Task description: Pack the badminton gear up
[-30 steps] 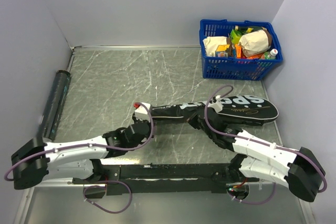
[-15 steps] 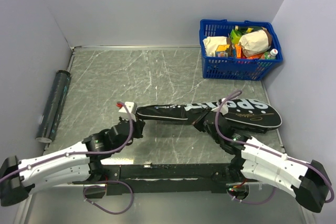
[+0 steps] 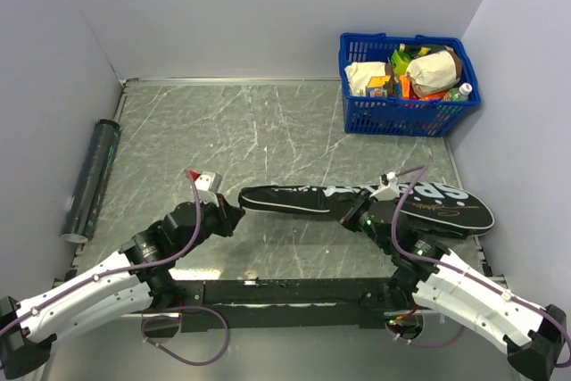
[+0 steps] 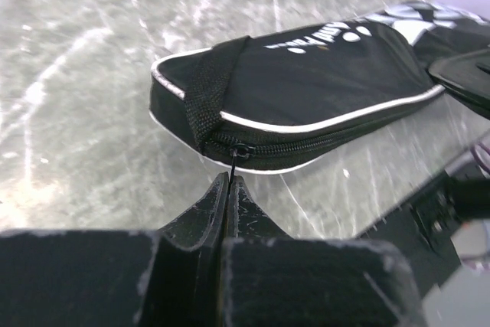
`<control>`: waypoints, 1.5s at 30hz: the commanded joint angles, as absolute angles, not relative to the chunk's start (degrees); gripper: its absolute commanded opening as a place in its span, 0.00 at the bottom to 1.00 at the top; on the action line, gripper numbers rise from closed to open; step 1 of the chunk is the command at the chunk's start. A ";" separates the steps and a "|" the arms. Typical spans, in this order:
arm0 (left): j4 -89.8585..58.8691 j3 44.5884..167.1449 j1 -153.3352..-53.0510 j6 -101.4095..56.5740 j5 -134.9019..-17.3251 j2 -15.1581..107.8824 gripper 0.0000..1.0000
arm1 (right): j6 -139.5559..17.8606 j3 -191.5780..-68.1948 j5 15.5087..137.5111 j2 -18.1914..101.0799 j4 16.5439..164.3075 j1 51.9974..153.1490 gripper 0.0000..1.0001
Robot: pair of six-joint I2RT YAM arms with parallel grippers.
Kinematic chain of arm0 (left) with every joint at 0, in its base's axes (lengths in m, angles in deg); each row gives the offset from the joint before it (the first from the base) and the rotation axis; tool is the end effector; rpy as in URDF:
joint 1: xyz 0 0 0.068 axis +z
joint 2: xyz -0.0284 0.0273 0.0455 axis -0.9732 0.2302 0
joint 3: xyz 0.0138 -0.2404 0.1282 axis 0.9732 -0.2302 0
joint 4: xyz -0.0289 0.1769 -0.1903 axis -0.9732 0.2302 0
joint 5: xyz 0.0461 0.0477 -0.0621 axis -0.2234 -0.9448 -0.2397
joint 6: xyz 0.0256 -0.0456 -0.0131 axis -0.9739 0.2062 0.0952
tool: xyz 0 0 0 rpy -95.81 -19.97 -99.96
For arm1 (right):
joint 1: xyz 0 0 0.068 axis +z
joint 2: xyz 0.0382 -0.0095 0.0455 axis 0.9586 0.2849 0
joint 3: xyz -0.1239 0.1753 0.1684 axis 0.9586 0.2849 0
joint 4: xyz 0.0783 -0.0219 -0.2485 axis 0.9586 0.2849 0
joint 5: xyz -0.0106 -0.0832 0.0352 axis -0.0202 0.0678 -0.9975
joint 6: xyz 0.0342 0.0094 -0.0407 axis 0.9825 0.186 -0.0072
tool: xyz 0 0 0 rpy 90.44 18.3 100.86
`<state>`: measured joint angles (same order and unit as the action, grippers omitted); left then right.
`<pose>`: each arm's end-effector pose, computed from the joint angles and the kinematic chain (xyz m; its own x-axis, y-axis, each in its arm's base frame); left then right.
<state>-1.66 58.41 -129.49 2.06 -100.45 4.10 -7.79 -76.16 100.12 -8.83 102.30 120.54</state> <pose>0.0996 -0.1148 0.2440 -0.5265 -0.2420 -0.8150 0.3690 0.7986 -0.4754 0.1062 0.0999 0.2307 -0.5827 0.5945 -0.5541 -0.0514 0.6535 0.7551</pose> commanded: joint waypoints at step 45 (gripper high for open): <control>0.58 64.98 -124.95 0.28 -80.86 4.27 0.74 | -22.49 -79.56 95.13 -11.97 103.91 120.29 0.00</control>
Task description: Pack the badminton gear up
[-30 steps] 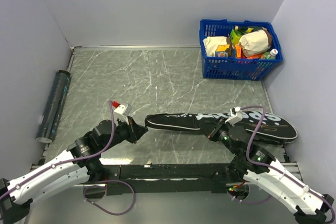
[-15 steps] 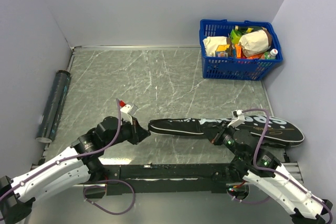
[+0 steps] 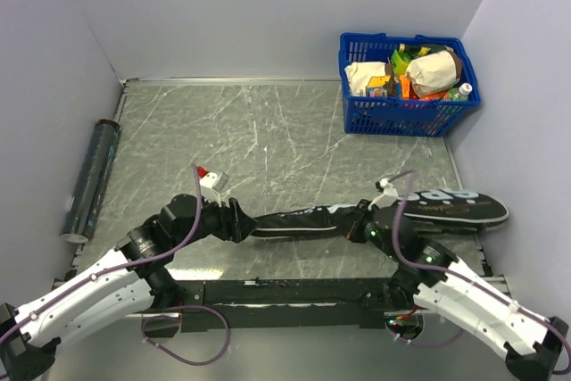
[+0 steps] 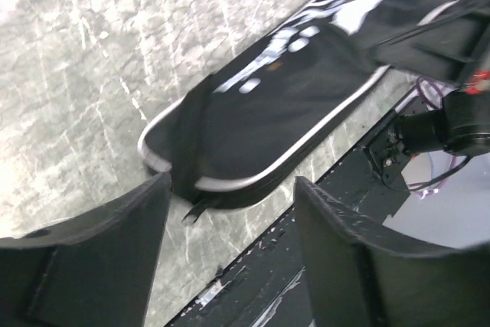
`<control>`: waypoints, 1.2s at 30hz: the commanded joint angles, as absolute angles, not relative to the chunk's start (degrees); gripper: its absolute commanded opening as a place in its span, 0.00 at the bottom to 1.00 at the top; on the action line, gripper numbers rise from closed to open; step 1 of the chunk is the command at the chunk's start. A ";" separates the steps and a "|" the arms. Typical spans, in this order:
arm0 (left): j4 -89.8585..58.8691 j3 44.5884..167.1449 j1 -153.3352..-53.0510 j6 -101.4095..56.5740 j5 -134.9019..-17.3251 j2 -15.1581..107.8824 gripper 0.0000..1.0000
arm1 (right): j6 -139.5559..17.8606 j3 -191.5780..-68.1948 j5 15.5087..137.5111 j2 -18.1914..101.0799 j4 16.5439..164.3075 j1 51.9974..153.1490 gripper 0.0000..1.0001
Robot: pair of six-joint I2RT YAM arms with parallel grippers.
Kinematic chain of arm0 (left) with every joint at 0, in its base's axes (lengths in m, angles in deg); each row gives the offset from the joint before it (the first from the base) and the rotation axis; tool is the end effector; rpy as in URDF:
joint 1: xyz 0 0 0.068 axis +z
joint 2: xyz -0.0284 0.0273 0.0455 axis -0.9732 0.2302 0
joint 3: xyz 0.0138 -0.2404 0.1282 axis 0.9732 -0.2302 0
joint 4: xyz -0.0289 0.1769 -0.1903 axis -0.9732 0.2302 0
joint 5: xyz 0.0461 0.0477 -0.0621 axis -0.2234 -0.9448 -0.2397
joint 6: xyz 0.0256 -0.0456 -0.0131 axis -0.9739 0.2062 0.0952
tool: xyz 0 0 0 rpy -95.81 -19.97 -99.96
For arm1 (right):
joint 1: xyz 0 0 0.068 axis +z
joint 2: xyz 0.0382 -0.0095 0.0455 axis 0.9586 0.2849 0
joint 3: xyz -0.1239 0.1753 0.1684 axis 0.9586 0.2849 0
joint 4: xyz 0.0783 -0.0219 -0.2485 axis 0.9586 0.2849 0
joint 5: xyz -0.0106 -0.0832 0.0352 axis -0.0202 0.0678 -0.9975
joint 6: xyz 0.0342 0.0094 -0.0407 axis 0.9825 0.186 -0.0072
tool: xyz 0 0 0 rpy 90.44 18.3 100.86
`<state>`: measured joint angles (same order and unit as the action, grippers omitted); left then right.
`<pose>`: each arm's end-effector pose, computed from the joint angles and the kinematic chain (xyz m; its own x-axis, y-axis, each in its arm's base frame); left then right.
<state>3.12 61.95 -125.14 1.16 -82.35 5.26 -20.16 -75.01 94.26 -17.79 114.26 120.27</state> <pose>0.1007 -0.1153 0.2541 -0.6512 -0.1330 -0.7472 0.4825 0.6873 -0.5429 0.0863 0.0829 0.2201 -0.6486 0.3696 -0.6654 -0.1944 0.7647 0.6143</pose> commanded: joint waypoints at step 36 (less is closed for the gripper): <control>6.56 68.15 -124.95 -2.36 -82.44 0.75 0.97 | -11.75 -108.74 91.10 53.61 80.94 120.03 0.54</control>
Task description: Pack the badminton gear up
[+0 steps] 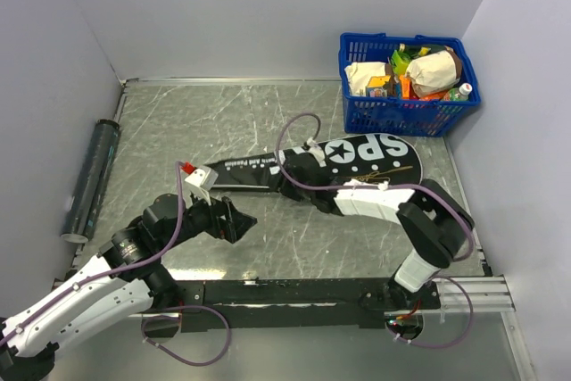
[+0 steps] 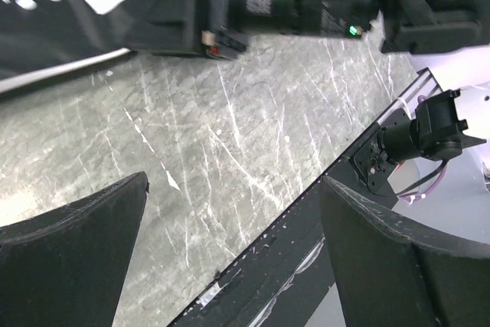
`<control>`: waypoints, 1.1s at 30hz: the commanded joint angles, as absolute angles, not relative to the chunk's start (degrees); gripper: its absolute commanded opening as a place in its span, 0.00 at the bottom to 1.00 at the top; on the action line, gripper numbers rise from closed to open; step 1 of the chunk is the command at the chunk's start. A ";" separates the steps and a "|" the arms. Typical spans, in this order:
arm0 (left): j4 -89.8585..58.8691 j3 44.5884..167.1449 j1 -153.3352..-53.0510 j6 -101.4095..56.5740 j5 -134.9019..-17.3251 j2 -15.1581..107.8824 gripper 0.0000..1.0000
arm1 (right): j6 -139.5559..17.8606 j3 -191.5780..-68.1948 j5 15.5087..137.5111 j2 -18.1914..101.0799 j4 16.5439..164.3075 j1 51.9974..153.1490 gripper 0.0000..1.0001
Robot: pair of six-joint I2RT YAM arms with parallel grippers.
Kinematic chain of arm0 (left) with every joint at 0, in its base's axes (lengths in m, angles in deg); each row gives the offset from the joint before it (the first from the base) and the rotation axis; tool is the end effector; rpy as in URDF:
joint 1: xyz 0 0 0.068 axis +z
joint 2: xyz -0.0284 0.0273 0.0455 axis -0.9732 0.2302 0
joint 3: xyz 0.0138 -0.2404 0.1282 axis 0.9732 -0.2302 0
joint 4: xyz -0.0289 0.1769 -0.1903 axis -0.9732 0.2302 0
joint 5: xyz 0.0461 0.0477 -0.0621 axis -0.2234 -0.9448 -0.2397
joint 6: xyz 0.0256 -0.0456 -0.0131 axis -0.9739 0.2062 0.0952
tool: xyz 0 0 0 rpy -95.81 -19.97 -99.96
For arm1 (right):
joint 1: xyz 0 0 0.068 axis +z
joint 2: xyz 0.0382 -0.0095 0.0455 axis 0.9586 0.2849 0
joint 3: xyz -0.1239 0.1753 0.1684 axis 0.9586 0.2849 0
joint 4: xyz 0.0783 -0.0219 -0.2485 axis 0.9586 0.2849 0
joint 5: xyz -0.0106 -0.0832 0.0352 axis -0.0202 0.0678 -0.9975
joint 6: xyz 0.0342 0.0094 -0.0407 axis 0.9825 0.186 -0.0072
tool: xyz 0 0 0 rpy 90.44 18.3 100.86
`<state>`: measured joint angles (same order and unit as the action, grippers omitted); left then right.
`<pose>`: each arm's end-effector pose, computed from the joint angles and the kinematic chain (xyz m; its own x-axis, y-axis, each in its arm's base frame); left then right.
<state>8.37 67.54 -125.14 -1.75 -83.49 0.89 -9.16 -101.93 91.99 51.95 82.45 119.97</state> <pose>0.0898 -0.1019 0.2882 -0.5765 -0.1541 -0.8025 0.5326 0.6740 -0.5120 0.2328 0.2386 0.1857 -0.7627 0.4233 -0.4890 0.0130 0.7660 0.6428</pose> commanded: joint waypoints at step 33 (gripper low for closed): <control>-0.56 72.28 -124.95 -2.18 -104.67 11.38 0.97 | -38.74 -104.00 112.27 9.24 119.97 120.03 1.00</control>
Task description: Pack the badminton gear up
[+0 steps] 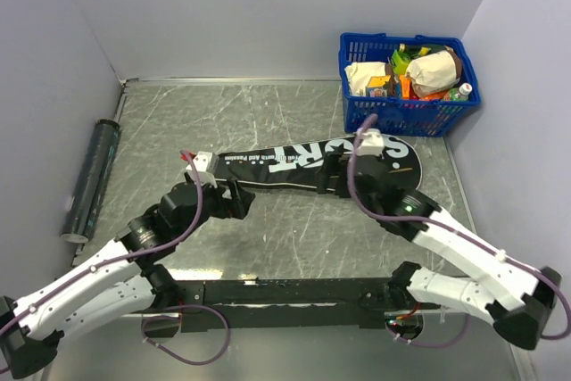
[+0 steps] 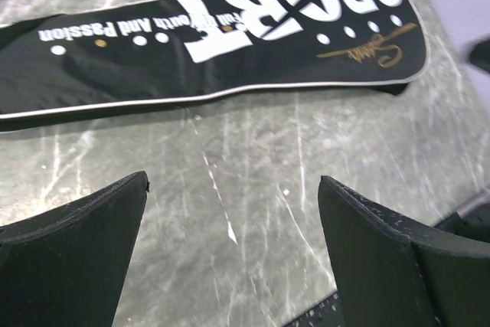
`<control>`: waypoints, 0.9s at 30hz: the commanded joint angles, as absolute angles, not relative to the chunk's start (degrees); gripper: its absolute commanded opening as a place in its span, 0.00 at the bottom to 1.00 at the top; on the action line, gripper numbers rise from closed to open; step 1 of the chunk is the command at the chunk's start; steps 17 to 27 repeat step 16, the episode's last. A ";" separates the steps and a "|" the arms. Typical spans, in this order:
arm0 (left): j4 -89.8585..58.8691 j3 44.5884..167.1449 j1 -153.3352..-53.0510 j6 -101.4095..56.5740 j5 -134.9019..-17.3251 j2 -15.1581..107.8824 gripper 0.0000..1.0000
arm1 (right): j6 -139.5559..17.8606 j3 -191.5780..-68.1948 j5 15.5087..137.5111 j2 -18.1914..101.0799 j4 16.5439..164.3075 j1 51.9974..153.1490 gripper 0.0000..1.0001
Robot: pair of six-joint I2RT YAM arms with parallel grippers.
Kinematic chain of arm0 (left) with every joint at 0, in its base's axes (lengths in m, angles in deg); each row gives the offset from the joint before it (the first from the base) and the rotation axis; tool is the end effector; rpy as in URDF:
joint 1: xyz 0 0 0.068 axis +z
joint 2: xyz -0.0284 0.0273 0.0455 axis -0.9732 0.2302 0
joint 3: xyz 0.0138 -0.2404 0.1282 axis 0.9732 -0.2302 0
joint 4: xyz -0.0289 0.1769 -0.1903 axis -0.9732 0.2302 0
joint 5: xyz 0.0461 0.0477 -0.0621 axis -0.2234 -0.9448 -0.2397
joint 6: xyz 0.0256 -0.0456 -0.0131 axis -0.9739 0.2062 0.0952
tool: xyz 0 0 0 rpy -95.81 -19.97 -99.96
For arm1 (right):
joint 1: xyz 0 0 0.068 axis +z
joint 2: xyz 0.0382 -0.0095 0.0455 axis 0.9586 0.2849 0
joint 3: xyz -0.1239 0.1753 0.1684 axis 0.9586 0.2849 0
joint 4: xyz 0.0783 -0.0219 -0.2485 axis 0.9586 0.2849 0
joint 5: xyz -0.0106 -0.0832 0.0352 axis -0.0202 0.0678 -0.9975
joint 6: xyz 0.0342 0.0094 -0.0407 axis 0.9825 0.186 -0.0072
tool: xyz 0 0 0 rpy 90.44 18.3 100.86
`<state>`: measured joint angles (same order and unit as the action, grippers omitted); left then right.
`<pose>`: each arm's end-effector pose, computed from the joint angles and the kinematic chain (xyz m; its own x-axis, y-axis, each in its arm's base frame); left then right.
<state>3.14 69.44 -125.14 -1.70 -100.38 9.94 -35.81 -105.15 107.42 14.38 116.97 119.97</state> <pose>0.1166 -0.1166 0.2890 -0.4821 -0.2305 -0.8453 0.3426 0.8383 -0.4241 0.1512 0.1391 0.3199 -0.5224 0.1537 -0.8387 -0.1838 0.9402 0.2867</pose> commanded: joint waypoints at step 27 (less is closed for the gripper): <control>-3.99 69.82 -124.95 -0.86 -108.18 10.24 0.97 | -39.28 -101.53 112.35 -1.15 122.60 120.03 1.00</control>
